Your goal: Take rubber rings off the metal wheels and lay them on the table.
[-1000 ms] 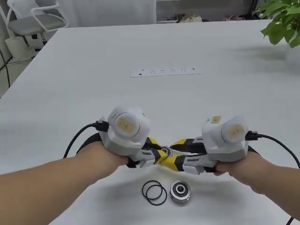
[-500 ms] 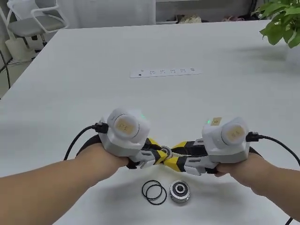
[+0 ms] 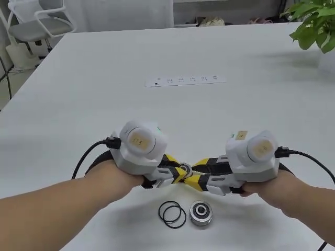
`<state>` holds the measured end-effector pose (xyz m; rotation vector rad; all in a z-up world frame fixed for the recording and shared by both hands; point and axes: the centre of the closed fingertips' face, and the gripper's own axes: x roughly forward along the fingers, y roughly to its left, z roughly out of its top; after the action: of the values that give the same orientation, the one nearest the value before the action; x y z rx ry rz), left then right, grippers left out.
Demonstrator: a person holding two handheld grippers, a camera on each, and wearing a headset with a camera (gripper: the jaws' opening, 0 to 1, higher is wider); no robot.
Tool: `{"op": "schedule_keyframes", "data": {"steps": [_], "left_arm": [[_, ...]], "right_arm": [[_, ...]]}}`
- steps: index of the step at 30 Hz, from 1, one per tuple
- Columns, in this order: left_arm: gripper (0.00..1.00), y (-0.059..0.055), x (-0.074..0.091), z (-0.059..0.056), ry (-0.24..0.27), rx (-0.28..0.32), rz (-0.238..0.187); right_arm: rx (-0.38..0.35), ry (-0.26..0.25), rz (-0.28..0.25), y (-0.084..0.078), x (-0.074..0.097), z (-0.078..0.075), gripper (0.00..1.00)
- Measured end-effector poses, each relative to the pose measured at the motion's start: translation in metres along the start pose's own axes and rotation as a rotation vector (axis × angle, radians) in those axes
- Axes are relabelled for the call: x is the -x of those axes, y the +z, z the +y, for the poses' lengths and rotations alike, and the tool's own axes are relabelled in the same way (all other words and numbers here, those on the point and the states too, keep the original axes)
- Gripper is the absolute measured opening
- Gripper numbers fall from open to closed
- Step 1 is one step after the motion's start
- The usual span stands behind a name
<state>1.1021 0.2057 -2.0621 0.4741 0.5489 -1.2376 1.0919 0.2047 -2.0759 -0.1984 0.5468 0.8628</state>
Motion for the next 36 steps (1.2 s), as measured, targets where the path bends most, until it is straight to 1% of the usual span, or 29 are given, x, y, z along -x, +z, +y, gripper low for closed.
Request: {"op": "schedule_keyframes", "data": {"steps": [4, 13, 25, 30, 36], "left_arm": [[0.07, -0.0001, -0.0001, -0.0001, 0.004, 0.002, 0.000], [0.07, -0.0004, -0.0002, 0.0001, 0.008, 0.006, 0.002], [0.07, -0.0001, -0.0001, -0.0002, 0.017, 0.008, 0.000], [0.07, 0.0000, -0.0002, -0.0001, 0.018, 0.011, -0.001], [0.07, -0.0001, -0.0002, -0.0001, 0.018, 0.014, -0.003]], "right_arm": [[0.010, -0.007, 0.012, -0.0010, 0.0002, -0.0001, 0.17], [0.010, -0.021, 0.019, -0.0006, -0.0001, 0.0003, 0.17], [-0.008, -0.043, 0.031, -0.0015, 0.0006, 0.0003, 0.16], [-0.028, -0.040, 0.025, -0.0017, 0.0011, 0.0000, 0.16], [-0.040, -0.024, 0.014, -0.0037, 0.0036, -0.0006, 0.12]]}}
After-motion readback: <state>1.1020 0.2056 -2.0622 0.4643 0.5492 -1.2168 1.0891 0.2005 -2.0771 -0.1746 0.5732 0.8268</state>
